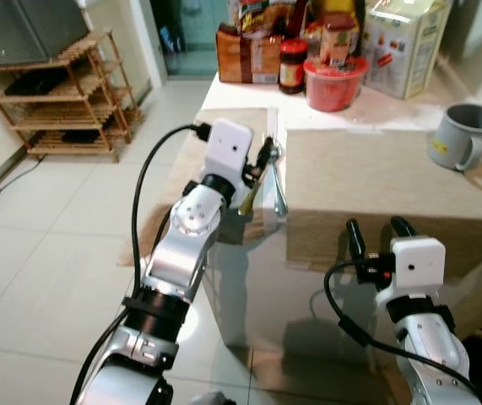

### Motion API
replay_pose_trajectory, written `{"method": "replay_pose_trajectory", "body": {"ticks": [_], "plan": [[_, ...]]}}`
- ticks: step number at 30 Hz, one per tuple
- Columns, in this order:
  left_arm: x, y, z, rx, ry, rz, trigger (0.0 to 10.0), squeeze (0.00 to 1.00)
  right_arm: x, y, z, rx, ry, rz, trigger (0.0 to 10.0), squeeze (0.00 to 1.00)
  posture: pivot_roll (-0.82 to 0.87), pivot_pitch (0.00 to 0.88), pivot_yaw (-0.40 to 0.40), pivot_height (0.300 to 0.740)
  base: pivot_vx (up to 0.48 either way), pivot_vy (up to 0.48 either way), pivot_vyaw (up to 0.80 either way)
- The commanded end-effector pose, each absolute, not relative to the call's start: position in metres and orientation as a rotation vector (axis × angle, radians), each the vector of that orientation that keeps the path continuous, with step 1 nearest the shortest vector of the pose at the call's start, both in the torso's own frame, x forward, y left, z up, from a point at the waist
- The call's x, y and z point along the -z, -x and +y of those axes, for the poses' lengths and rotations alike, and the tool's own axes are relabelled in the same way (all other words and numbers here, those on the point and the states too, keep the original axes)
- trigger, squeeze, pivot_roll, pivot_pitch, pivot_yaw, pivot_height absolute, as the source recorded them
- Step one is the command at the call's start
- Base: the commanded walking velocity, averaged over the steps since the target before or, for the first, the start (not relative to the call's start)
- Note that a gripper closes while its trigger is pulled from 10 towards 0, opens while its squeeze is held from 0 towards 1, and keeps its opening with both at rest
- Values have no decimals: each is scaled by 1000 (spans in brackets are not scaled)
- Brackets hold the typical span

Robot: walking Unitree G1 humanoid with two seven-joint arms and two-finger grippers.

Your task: Setting the table

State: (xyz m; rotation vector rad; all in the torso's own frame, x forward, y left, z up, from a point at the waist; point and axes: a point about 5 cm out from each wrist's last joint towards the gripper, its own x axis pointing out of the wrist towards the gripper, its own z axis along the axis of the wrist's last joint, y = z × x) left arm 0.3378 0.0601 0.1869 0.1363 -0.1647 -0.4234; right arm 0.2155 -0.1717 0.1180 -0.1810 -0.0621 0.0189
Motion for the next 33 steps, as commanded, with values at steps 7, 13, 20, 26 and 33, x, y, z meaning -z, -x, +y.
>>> {"method": "replay_pose_trajectory", "body": {"ticks": [7, 13, 20, 26, 33], "plan": [[-181, -346, 56, 443, -149, -52, 10000, 0, -118, -214, -172, -14, 183, -64, 10000, 0, -107, 0, 103, 723, 0, 0, 0], [-187, -358, 48, 474, -206, 4, 10000, 0, -118, -214, -171, -17, 182, -64, 10000, 0, -108, 0, 108, 723, 0, 0, 0], [-186, -370, 51, 447, -234, 60, 10000, 0, -116, -209, -169, -11, 174, -55, 10000, 0, -119, 0, 120, 723, 0, 0, 0], [-185, -376, 57, 412, -241, 83, 10000, 0, -115, -204, -169, -2, 172, -45, 10000, 0, -127, 0, 121, 723, 0, 0, 0], [-186, -387, 59, 391, -267, 111, 10000, 0, -113, -200, -171, 0, 175, -33, 10000, 0, -135, 0, 123, 723, 0, 0, 0]]}}
